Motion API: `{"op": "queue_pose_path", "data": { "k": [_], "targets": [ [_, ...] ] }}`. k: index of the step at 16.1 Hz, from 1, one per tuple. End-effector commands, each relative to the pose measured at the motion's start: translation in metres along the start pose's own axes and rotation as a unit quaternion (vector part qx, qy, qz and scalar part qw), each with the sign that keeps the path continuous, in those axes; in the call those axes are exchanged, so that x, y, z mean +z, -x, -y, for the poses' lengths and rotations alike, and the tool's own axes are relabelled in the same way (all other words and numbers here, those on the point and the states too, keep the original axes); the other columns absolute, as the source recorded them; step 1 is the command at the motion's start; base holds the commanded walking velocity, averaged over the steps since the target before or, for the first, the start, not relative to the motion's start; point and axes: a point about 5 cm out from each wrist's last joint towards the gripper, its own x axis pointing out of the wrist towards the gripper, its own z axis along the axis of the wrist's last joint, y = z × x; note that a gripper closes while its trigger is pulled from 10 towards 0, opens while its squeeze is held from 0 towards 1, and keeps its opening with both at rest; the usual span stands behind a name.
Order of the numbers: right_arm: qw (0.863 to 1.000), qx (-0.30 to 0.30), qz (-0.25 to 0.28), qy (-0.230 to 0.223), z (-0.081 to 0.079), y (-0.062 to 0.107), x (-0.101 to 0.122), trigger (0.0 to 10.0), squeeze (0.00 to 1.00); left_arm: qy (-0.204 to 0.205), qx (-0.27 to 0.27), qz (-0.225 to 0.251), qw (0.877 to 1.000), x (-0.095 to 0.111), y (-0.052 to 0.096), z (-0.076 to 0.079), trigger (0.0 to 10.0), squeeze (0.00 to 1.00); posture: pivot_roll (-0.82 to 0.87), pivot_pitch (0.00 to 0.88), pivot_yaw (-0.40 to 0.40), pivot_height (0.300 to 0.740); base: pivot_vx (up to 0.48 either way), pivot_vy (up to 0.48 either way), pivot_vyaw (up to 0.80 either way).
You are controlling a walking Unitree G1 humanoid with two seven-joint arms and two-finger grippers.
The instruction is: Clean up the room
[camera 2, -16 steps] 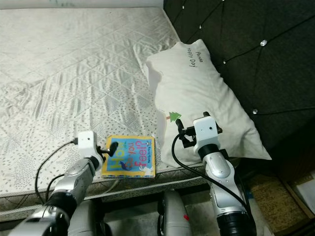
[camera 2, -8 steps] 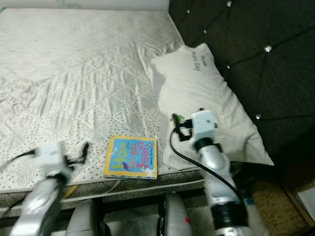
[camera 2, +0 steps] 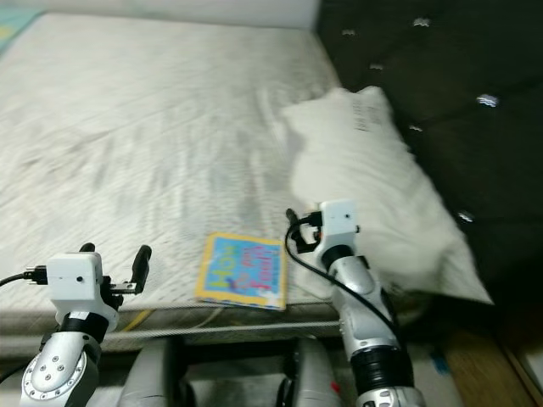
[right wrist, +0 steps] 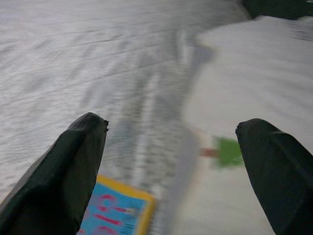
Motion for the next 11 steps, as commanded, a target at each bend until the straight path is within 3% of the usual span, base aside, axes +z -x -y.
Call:
{"op": "queue_pose_path", "data": {
  "k": [1,4,8,11],
  "targets": [
    [1.0,-0.015,-0.006,-0.003,0.005,0.004,-0.003,10.0,0.0,-0.003,-0.024,-0.008,1.0,0.001,-0.003,0.006,10.0,0.0,0.05,0.127,-0.04,0.615,0.0,0.0,0.8],
    [0.999,-0.03,-0.012,0.003,0.008,0.01,-0.009,10.0,0.0,-0.007,-0.042,-0.006,0.999,0.004,-0.005,0.01,10.0,0.0,0.05,0.135,-0.025,0.615,0.0,0.0,0.77],
    [0.999,-0.039,-0.025,-0.008,0.01,0.01,-0.014,10.0,0.0,0.03,-0.049,-0.019,0.998,0.001,-0.004,0.01,10.0,0.0,0.05,0.139,-0.023,0.615,0.0,0.0,0.0],
    [0.998,-0.05,-0.02,-0.018,0.011,0.01,-0.013,10.0,0.0,0.033,-0.052,-0.015,0.998,0.003,-0.004,0.012,10.0,0.0,0.06,0.143,-0.034,0.615,0.0,0.0,0.0]
  ]
}}
